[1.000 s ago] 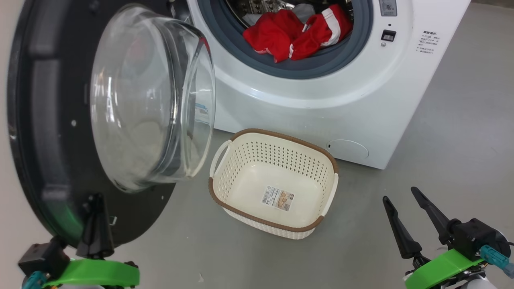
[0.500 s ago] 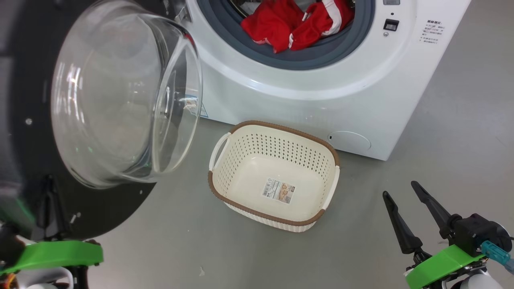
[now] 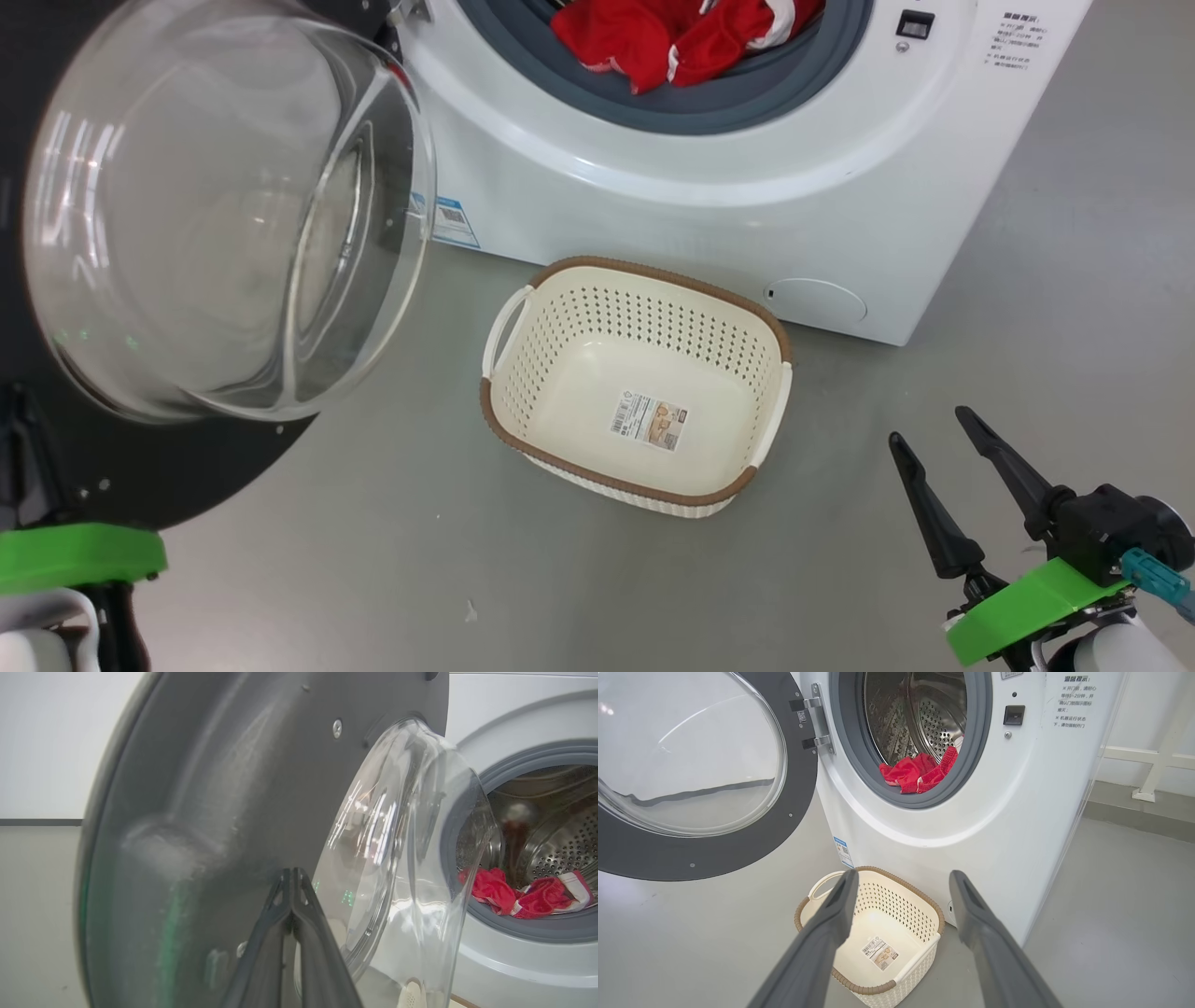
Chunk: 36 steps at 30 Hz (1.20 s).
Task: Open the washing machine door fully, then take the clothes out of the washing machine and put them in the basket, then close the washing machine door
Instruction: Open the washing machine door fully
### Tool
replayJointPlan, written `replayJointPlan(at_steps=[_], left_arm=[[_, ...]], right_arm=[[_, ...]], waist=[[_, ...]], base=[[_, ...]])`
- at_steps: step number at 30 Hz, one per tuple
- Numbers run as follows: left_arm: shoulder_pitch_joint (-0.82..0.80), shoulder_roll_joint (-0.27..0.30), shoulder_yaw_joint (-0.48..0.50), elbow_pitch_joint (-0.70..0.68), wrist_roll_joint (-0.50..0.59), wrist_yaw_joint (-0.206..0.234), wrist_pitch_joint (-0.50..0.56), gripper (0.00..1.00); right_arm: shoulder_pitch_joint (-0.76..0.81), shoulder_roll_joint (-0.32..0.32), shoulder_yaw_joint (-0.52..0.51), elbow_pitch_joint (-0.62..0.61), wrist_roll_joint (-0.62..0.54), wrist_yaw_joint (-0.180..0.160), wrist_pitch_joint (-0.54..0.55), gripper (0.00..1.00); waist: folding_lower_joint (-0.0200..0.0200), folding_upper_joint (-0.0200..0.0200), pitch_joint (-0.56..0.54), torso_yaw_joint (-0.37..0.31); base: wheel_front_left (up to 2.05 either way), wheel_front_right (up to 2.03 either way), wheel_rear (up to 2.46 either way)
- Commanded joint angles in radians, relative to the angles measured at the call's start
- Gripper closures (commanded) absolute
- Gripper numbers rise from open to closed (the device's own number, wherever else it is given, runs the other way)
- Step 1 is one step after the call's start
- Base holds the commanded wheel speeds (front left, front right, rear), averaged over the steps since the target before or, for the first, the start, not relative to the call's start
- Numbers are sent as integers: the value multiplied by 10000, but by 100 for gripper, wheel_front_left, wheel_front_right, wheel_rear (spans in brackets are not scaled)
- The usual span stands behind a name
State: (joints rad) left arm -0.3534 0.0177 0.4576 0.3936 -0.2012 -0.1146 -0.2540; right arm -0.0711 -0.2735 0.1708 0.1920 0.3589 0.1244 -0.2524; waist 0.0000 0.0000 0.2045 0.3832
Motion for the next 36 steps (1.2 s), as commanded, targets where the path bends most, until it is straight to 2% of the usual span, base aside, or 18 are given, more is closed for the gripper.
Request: replayJointPlan(at_steps=[1, 24, 36], left_arm=[[-354, 532, 446, -154, 83, 8, -78, 100], [-2126, 1656, 2724, 1899, 356, -126, -78, 100], [-2669, 2190, 3398, 2552, 449, -154, -78, 100]], right_arm=[[-336, -154, 178, -277, -134, 63, -93, 0], [-985, -409, 318, -459, -241, 63, -93, 0], [-1279, -474, 343, -552, -288, 63, -93, 0]], waist=[[0, 0, 79, -13], [0, 0, 1281, -482], [0, 0, 1716, -687]], base=[[0, 0, 0], [0, 0, 0], [0, 0, 0]])
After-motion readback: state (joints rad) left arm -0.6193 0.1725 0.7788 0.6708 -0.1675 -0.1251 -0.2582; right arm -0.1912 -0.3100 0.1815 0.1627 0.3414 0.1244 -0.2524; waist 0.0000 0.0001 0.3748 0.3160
